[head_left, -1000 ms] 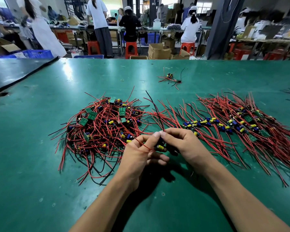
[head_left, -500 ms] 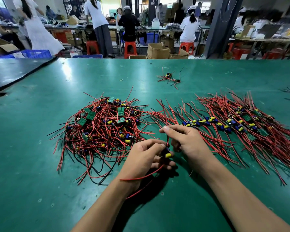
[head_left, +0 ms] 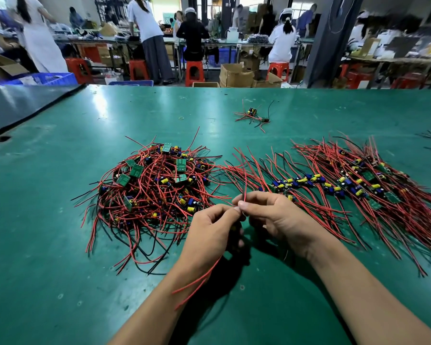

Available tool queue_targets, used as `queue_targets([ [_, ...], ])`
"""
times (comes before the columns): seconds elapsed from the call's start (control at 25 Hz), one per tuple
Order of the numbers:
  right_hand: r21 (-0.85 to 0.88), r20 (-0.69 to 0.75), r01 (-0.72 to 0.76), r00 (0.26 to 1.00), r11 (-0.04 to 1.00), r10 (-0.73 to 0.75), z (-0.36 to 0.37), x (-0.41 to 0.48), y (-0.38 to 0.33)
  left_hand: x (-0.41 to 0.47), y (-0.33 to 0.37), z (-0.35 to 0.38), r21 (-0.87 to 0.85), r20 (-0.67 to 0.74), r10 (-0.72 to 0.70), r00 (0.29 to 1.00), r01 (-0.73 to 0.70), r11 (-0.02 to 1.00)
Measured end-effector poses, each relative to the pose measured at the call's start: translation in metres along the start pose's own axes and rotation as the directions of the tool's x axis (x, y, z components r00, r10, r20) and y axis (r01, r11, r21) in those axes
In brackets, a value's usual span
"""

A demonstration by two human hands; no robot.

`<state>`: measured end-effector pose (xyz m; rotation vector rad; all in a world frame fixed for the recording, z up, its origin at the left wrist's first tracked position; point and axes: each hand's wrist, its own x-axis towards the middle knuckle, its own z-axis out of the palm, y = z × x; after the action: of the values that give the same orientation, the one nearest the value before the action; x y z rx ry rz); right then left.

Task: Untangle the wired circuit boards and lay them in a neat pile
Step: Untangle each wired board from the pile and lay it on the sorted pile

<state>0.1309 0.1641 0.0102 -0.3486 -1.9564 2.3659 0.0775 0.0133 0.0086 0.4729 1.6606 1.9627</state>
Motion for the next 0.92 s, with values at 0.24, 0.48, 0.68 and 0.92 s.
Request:
queue_targets([
  [0.24,-0.007,0.034,0.022,0.999,1.000,-0.021,0.001,-0.003,0.001,-0.002,0.007,-0.004,-0.075,0.207,-0.123,0.970,0.141,0.987],
  [0.48,0.109,-0.001,0.025,1.000,0.994,-0.025,0.009,0.000,0.011,-0.002,0.009,-0.007,-0.094,0.228,-0.123,0.966,0.148,0.985],
  [0.68,0.012,-0.198,0.127,0.973,0.992,-0.122,0.010,0.004,0.008,-0.003,0.010,-0.004,-0.082,0.192,-0.122,0.974,0.140,0.987],
  [0.92,-0.130,-0.415,0.279,0.856,0.951,-0.308,0.004,0.012,0.008,-0.004,0.007,-0.002,-0.008,0.227,-0.144,0.963,0.150,0.989],
])
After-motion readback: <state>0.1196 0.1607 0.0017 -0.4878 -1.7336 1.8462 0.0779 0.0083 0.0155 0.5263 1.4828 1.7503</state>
